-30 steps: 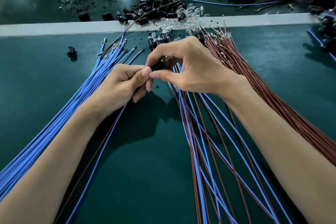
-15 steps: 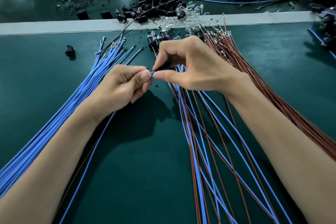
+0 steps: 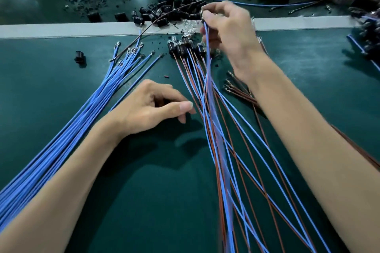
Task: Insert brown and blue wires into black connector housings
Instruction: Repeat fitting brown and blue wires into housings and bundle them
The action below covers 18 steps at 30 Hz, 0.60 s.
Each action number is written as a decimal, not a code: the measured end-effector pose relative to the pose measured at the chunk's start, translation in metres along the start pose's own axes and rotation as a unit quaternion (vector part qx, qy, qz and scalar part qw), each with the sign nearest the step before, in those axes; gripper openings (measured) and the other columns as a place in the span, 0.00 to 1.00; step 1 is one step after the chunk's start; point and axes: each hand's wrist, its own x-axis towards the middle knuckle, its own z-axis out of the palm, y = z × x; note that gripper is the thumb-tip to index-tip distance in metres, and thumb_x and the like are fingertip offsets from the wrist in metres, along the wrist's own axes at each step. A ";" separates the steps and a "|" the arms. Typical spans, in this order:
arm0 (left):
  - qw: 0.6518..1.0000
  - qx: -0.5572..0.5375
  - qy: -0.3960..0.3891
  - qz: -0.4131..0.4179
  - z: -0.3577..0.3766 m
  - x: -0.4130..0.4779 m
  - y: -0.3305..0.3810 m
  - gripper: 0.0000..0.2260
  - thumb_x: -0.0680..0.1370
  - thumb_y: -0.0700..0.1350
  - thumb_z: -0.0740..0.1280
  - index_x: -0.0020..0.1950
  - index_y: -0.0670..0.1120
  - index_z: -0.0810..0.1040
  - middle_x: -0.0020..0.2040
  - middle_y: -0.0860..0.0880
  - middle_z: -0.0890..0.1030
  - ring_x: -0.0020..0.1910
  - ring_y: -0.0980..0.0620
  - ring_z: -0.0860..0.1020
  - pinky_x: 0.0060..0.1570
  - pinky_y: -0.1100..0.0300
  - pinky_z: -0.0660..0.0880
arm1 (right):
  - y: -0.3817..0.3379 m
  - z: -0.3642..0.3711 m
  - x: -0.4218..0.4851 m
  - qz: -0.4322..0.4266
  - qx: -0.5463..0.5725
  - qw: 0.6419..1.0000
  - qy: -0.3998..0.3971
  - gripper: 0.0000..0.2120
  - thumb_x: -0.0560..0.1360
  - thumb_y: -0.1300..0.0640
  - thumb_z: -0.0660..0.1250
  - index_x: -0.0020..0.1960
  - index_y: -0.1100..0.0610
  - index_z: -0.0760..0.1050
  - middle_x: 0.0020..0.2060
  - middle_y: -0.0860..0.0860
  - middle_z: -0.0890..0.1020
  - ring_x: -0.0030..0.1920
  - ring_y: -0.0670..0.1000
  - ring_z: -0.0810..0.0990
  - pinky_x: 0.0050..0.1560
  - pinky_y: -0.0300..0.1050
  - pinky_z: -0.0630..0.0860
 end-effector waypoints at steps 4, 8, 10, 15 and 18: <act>0.998 -0.053 0.034 -0.009 -0.002 -0.001 -0.003 0.16 0.73 0.55 0.64 0.42 0.44 0.84 0.33 0.45 0.82 0.35 0.53 0.78 0.38 0.64 0.72 | -0.013 -0.003 0.019 -0.030 -0.357 0.927 -0.110 0.08 0.73 0.54 0.69 0.51 0.54 0.80 0.35 0.47 0.78 0.34 0.44 0.76 0.38 0.33 0.71; 0.997 -0.049 0.055 -0.021 -0.001 0.000 -0.003 0.11 0.75 0.48 0.66 0.40 0.44 0.83 0.31 0.46 0.81 0.33 0.58 0.76 0.36 0.71 0.69 | -0.014 0.017 0.024 -0.076 -0.545 0.826 -0.122 0.18 0.72 0.38 0.66 0.54 0.48 0.80 0.50 0.50 0.80 0.53 0.50 0.77 0.55 0.42 0.72; 0.996 -0.054 0.070 -0.025 -0.002 0.000 -0.002 0.12 0.75 0.48 0.64 0.40 0.42 0.83 0.30 0.47 0.81 0.32 0.58 0.75 0.35 0.71 0.69 | -0.011 0.035 0.035 -0.109 -0.532 0.838 -0.052 0.20 0.72 0.37 0.66 0.53 0.51 0.80 0.55 0.53 0.79 0.55 0.53 0.77 0.52 0.43 0.71; 0.993 -0.052 0.098 -0.035 -0.002 -0.001 -0.003 0.12 0.74 0.48 0.64 0.41 0.42 0.83 0.30 0.49 0.81 0.32 0.57 0.75 0.34 0.69 0.70 | 0.002 0.084 0.070 -0.072 -0.545 0.835 0.005 0.20 0.73 0.46 0.67 0.61 0.54 0.73 0.60 0.54 0.73 0.60 0.55 0.74 0.47 0.45 0.66; 0.992 -0.062 0.106 -0.035 -0.004 -0.001 -0.005 0.12 0.74 0.48 0.64 0.40 0.42 0.82 0.30 0.49 0.81 0.32 0.57 0.75 0.34 0.68 0.71 | 0.009 0.092 0.080 -0.061 -0.538 0.840 0.031 0.19 0.74 0.50 0.66 0.63 0.54 0.72 0.61 0.54 0.74 0.60 0.55 0.75 0.45 0.45 0.65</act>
